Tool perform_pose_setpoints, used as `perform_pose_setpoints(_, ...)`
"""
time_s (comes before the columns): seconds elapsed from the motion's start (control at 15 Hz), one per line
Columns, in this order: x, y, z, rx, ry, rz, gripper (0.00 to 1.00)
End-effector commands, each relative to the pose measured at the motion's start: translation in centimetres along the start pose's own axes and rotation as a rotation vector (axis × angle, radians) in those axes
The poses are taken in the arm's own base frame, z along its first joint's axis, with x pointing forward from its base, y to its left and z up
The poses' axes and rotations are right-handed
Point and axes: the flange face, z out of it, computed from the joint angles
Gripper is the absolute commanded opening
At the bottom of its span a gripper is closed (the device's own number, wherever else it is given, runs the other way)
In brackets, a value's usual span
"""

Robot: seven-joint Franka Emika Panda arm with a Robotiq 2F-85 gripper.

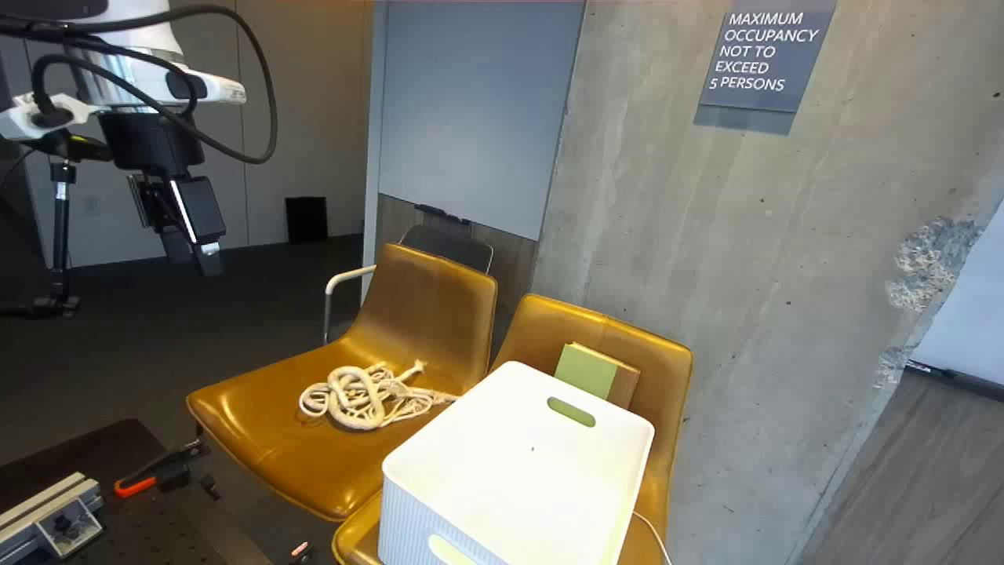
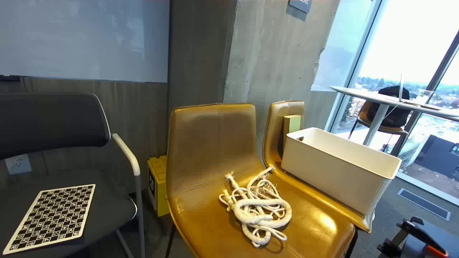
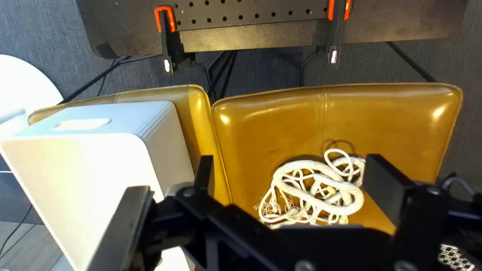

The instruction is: Put the white ropes inside the white basket

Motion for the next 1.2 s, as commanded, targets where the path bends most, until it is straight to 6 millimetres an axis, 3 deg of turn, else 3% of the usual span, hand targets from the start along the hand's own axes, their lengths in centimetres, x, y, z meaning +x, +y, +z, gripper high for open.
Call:
perform_pose_setpoints(0.0, 0.0, 0.0, -0.1, 0.0, 0.0, 0.0, 1.0)
perform_pose_setpoints(0.93, 0.0, 0.0, -0.1, 0.0, 0.0, 0.0, 1.0)
perform_pose_setpoints(1.13, 0.5, -4.4, -1.0, 0.014, -0.015, 0.018, 1.0)
